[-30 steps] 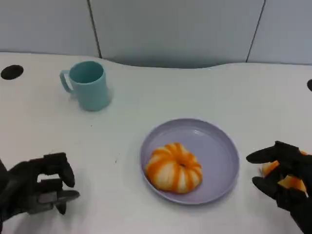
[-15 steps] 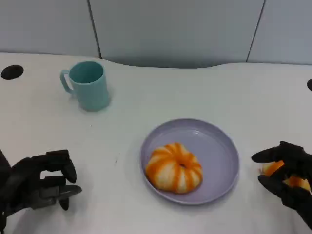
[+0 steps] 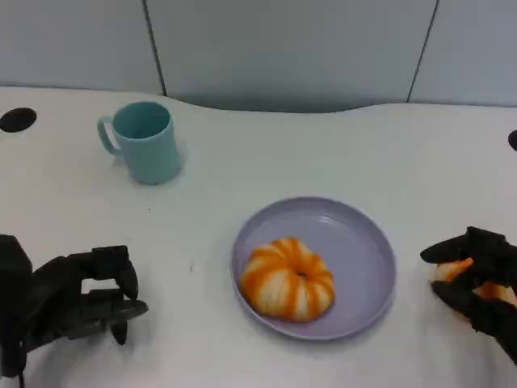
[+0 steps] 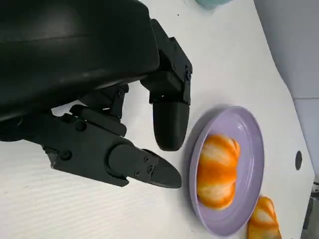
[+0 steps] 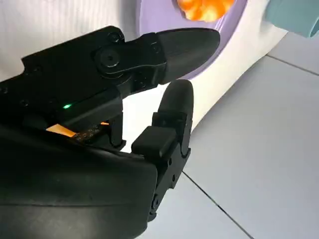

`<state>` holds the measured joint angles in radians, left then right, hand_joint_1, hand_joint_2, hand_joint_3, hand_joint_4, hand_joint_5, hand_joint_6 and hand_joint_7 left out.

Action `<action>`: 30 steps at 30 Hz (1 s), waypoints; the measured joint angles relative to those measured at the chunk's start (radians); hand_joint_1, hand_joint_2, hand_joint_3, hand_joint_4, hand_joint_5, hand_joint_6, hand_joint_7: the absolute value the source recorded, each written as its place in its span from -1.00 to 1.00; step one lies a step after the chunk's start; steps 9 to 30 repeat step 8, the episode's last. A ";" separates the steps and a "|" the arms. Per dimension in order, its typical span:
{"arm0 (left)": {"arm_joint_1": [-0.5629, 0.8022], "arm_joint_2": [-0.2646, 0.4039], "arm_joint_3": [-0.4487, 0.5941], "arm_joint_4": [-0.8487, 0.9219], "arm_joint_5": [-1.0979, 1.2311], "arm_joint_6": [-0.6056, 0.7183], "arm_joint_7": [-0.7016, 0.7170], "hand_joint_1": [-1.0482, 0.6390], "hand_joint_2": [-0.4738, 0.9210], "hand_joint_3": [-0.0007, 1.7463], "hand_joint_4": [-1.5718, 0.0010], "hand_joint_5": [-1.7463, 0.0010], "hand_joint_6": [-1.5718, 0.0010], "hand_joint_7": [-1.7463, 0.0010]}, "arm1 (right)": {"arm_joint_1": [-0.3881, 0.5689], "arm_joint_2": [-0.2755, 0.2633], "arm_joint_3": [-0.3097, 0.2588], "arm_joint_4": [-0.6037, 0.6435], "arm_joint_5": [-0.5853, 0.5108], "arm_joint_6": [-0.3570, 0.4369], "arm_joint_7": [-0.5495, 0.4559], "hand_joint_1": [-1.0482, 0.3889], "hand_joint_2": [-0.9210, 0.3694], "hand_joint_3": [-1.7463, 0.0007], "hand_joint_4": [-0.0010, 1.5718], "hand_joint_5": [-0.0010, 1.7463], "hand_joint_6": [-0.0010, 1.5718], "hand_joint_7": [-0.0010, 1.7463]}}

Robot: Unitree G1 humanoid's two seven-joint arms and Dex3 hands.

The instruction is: Grasp the bread from the table and place it into the plate.

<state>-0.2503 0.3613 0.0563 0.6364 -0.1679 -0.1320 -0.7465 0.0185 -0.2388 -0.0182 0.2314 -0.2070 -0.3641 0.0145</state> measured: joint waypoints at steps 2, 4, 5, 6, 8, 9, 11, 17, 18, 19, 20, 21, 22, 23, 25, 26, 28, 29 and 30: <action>-0.008 0.000 0.000 0.010 0.002 -0.018 -0.006 -0.18 0.93 -0.98 0.11 -1.00 0.30 -1.00 | -0.005 0.000 0.000 0.003 0.000 -0.003 -0.003 0.11 -1.00 0.81 -0.07 0.32 -0.03 -0.20; -0.011 0.001 -0.001 0.016 0.004 -0.026 -0.007 -0.21 0.93 -0.98 0.10 -1.00 0.30 -1.00 | -0.008 0.000 0.000 0.004 0.000 -0.012 -0.005 0.10 -1.00 0.81 -0.07 0.31 -0.03 -0.20; -0.011 0.001 -0.001 0.016 0.005 -0.028 -0.007 -0.22 0.93 -0.98 0.10 -1.00 0.30 -1.00 | -0.008 0.000 0.000 0.005 -0.001 -0.013 -0.005 0.10 -1.00 0.81 -0.07 0.31 -0.03 -0.21; -0.011 0.001 -0.002 0.017 0.007 -0.031 -0.007 -0.21 0.93 -0.98 0.09 -1.00 0.30 -1.00 | -0.008 0.000 0.000 0.005 -0.001 -0.013 -0.006 0.11 -1.00 0.82 -0.07 0.30 -0.03 -0.21; -0.011 0.001 -0.002 0.018 0.008 -0.035 -0.007 -0.21 0.93 -0.98 0.09 -1.00 0.29 -1.00 | -0.008 0.000 0.000 0.005 -0.003 -0.013 -0.007 0.11 -1.00 0.82 -0.06 0.30 -0.02 -0.21; -0.011 0.001 -0.002 0.018 0.008 -0.035 -0.007 -0.21 0.93 -0.98 0.09 -1.00 0.29 -1.00 | -0.008 0.000 0.000 0.005 -0.003 -0.013 -0.007 0.11 -1.00 0.82 -0.06 0.30 -0.02 -0.21; -0.011 0.001 -0.002 0.018 0.008 -0.035 -0.007 -0.21 0.93 -0.98 0.09 -1.00 0.29 -1.00 | -0.008 0.000 0.000 0.005 -0.003 -0.013 -0.007 0.11 -1.00 0.82 -0.06 0.30 -0.02 -0.21; -0.011 0.001 -0.002 0.018 0.008 -0.035 -0.007 -0.21 0.93 -0.98 0.09 -1.00 0.29 -1.00 | -0.008 0.000 0.000 0.005 -0.003 -0.013 -0.007 0.11 -1.00 0.82 -0.06 0.30 -0.02 -0.21; -0.011 0.001 -0.002 0.018 0.008 -0.035 -0.007 -0.21 0.93 -0.98 0.09 -1.00 0.29 -1.00 | -0.008 0.000 0.000 0.005 -0.003 -0.013 -0.007 0.11 -1.00 0.82 -0.06 0.30 -0.02 -0.21; -0.011 0.001 -0.002 0.018 0.008 -0.035 -0.007 -0.21 0.93 -0.98 0.09 -1.00 0.29 -1.00 | -0.008 0.000 0.000 0.005 -0.003 -0.013 -0.007 0.11 -1.00 0.82 -0.06 0.30 -0.02 -0.21; -0.011 0.001 -0.002 0.018 0.008 -0.035 -0.007 -0.21 0.93 -0.98 0.09 -1.00 0.29 -1.00 | -0.008 0.000 0.000 0.005 -0.003 -0.013 -0.007 0.11 -1.00 0.82 -0.06 0.30 -0.02 -0.21; -0.011 0.001 -0.002 0.018 0.008 -0.035 -0.007 -0.21 0.93 -0.98 0.09 -1.00 0.29 -1.00 | -0.008 0.000 0.000 0.005 -0.003 -0.013 -0.007 0.11 -1.00 0.82 -0.06 0.30 -0.02 -0.21; -0.011 0.001 -0.002 0.018 0.008 -0.035 -0.007 -0.21 0.93 -0.98 0.09 -1.00 0.29 -1.00 | -0.008 0.000 0.000 0.005 -0.003 -0.013 -0.007 0.11 -1.00 0.82 -0.06 0.30 -0.02 -0.21; -0.011 0.001 -0.002 0.018 0.008 -0.035 -0.007 -0.21 0.93 -0.98 0.09 -1.00 0.29 -1.00 | -0.008 0.000 0.000 0.005 -0.003 -0.013 -0.007 0.11 -1.00 0.82 -0.06 0.30 -0.02 -0.21; -0.011 0.001 -0.002 0.018 0.008 -0.035 -0.007 -0.21 0.93 -0.98 0.09 -1.00 0.29 -1.00 | -0.008 0.000 0.000 0.005 -0.003 -0.013 -0.007 0.11 -1.00 0.82 -0.06 0.30 -0.02 -0.21; -0.011 0.001 -0.002 0.018 0.008 -0.035 -0.007 -0.21 0.93 -0.98 0.09 -1.00 0.29 -1.00 | -0.008 0.000 0.000 0.005 -0.003 -0.013 -0.007 0.11 -1.00 0.82 -0.06 0.30 -0.02 -0.21; -0.011 0.001 -0.002 0.018 0.008 -0.035 -0.007 -0.21 0.93 -0.98 0.09 -1.00 0.29 -1.00 | -0.008 0.000 0.000 0.005 -0.003 -0.013 -0.007 0.11 -1.00 0.82 -0.06 0.30 -0.02 -0.21; -0.011 0.001 -0.002 0.018 0.008 -0.035 -0.007 -0.21 0.93 -0.98 0.09 -1.00 0.29 -1.00 | -0.008 0.000 0.000 0.005 -0.003 -0.013 -0.007 0.11 -1.00 0.82 -0.06 0.30 -0.02 -0.21; -0.011 0.001 -0.002 0.018 0.008 -0.035 -0.007 -0.21 0.93 -0.98 0.09 -1.00 0.29 -1.00 | -0.008 0.000 0.000 0.005 -0.003 -0.013 -0.007 0.11 -1.00 0.82 -0.06 0.30 -0.02 -0.21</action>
